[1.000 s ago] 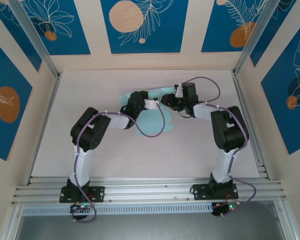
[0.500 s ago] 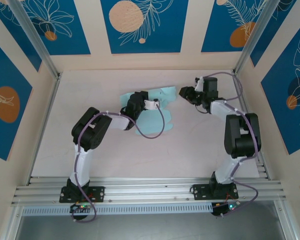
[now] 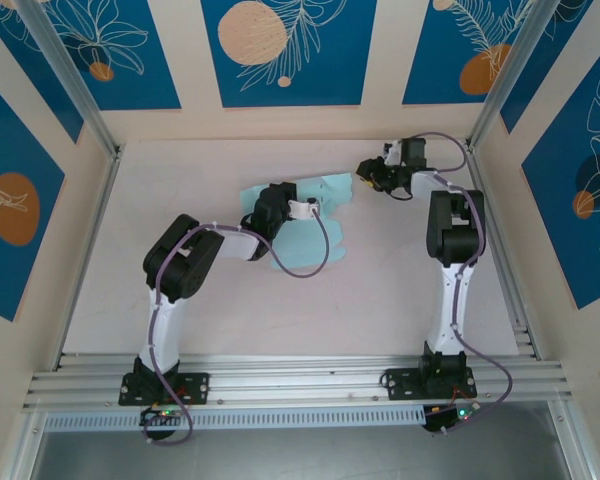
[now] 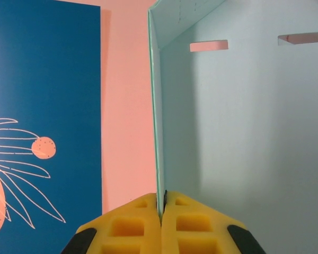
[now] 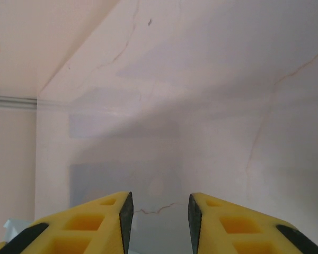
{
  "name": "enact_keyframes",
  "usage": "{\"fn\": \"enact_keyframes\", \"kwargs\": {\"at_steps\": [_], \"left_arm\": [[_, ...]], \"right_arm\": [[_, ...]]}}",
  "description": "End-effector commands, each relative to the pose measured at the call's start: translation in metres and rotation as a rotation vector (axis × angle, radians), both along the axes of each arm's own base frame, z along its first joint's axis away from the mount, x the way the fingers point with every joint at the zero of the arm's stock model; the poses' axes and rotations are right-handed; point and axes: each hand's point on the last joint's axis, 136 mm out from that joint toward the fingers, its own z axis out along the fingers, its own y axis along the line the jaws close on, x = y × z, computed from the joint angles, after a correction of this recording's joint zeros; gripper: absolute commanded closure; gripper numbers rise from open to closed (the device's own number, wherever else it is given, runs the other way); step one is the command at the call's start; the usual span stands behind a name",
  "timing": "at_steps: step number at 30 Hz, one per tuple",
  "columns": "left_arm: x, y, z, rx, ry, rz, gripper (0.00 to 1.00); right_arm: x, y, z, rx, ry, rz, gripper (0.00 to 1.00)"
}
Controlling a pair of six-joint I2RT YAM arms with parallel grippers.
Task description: Fold the paper box
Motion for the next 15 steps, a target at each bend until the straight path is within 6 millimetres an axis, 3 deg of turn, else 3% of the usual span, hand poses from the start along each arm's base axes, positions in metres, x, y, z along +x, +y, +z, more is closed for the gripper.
{"fn": "enact_keyframes", "kwargs": {"at_steps": [1,6,15], "left_arm": [[-0.007,-0.006,-0.027,0.058,0.038,-0.033,1.0],[-0.005,-0.007,-0.023,0.053,0.031,-0.03,1.0],[0.0,-0.008,-0.019,0.043,0.018,-0.016,1.0]], "right_arm": [[-0.004,0.018,-0.002,0.04,0.034,0.076,0.64],[-0.01,0.025,-0.007,0.081,0.033,0.127,0.64],[-0.044,0.035,0.035,0.237,-0.084,0.247,0.64]]}}
